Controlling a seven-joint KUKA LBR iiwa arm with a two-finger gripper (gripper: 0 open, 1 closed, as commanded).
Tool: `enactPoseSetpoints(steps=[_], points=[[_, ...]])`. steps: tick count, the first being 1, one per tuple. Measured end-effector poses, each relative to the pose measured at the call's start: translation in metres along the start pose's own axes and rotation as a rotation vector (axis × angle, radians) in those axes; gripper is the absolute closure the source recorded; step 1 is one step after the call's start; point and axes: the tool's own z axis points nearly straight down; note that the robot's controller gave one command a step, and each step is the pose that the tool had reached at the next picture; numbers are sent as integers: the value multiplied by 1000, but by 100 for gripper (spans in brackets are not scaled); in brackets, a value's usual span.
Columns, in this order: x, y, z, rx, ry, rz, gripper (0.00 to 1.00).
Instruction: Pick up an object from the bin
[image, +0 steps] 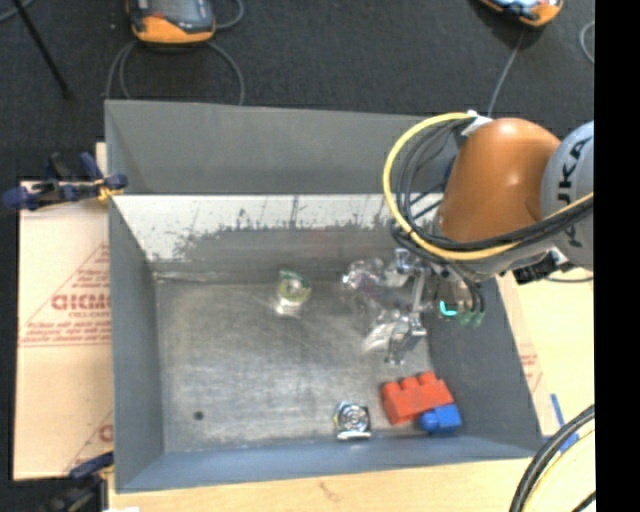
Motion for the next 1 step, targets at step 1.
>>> enactPoseSetpoints(steps=[1], points=[[-29,-54,81,-1,-30,-52,0]])
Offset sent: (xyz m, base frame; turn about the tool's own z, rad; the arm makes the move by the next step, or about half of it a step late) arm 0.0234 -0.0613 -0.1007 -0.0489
